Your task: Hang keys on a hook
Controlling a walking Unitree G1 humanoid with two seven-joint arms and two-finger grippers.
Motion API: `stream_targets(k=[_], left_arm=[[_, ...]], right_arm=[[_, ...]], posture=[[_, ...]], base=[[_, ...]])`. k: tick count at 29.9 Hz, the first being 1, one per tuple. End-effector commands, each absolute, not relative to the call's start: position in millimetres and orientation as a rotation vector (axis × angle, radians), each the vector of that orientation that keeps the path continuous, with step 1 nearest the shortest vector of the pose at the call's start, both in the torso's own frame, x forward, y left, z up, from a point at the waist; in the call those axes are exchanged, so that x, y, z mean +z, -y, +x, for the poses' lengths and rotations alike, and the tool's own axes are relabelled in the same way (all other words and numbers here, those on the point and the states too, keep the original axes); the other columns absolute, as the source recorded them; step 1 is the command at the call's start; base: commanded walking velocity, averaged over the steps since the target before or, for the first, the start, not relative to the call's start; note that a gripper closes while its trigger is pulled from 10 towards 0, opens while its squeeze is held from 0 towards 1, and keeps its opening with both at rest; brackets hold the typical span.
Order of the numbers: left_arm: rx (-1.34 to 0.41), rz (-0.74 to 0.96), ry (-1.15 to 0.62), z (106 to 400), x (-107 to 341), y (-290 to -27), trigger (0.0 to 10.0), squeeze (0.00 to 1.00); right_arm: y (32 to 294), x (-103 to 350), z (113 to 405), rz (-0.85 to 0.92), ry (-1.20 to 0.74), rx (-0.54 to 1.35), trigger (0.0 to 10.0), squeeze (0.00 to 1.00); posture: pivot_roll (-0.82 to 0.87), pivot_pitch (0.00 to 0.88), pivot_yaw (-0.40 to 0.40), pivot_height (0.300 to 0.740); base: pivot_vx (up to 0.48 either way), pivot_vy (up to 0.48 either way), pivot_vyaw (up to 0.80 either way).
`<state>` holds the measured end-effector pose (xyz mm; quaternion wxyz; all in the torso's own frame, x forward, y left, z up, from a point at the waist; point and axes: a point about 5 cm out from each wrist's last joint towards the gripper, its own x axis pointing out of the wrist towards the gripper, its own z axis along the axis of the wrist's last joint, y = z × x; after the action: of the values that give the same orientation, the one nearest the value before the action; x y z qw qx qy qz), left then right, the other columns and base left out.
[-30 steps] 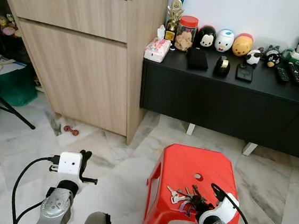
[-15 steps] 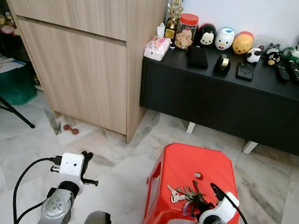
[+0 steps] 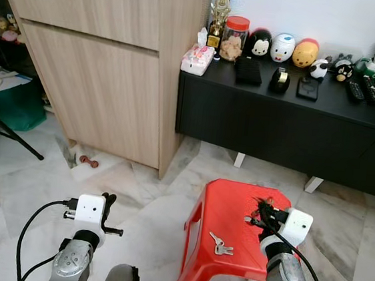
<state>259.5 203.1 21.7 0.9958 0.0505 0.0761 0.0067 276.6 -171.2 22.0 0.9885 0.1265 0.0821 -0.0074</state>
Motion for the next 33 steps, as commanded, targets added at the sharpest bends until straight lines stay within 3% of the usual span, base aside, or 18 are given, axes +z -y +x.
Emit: stream_targets(k=[1,9,26,33], left_arm=[[0.032,0.092,-0.183,255,15,-206,10.0,0.00],[0.081,0.070,-0.275,243,-3,-215,10.0,0.00],[0.065,0.072,-0.286,243,-7,-212,10.0,0.00],[0.069,0.081,-0.363,234,-20,-213,10.0,0.00]], right_arm=[[172,24,275,0.242,-0.152,-0.027,10.0,0.00],[172,30,276,0.235,-0.121,-0.031,10.0,0.00],[178,19,271,0.216,-0.193,-0.053,10.0,0.00],[183,0,262,0.213,-0.286,-0.075,10.0,0.00]], posture=[[0.15,0.034,-0.056,0.613],[0.15,0.017,-0.059,0.618],[0.15,0.000,-0.050,0.738],[0.14,0.000,-0.052,0.740]], base=[[0.000,0.000,0.00],[0.000,0.000,0.00],[0.000,0.000,0.00],[0.000,0.000,0.00]])
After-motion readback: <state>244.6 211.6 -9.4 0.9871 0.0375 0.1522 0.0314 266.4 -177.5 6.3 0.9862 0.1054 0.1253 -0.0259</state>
